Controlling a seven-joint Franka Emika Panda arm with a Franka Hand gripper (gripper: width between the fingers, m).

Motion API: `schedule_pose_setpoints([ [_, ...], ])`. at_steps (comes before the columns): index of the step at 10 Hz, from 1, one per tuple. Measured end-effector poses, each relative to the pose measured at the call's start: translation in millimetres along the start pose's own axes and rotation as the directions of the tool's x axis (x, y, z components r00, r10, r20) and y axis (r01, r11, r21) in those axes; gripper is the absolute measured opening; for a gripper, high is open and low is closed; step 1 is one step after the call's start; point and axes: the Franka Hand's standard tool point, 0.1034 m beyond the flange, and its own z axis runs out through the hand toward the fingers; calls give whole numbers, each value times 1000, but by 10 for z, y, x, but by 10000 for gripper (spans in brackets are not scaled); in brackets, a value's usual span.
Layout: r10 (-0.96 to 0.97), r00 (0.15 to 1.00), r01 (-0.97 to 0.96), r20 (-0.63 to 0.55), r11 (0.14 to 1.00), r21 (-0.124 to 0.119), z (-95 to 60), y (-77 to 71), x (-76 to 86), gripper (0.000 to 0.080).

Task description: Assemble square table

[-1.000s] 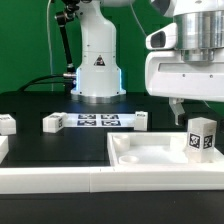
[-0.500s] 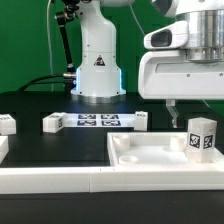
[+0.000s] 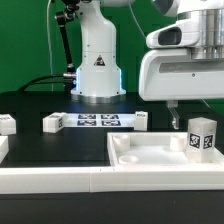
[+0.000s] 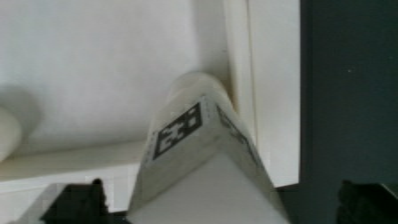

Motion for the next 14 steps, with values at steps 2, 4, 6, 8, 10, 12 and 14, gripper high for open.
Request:
schedule_pose_setpoints([
  [2, -80, 997, 80, 0, 997, 0, 0, 0, 0, 649],
  [4, -221, 975, 221, 1, 975, -10, 0, 13, 2, 649],
  [6, -284, 959, 284, 2, 959, -10, 0, 18, 3, 649],
  [8, -277, 961, 277, 2, 961, -10, 0, 23, 4, 520],
  [10, -253, 967, 253, 1, 967, -9, 0, 25, 4, 382],
  [12, -217, 976, 217, 1, 976, -7, 0, 22, 4, 285],
  [14, -93, 996, 93, 0, 996, -7, 0, 26, 4, 287],
])
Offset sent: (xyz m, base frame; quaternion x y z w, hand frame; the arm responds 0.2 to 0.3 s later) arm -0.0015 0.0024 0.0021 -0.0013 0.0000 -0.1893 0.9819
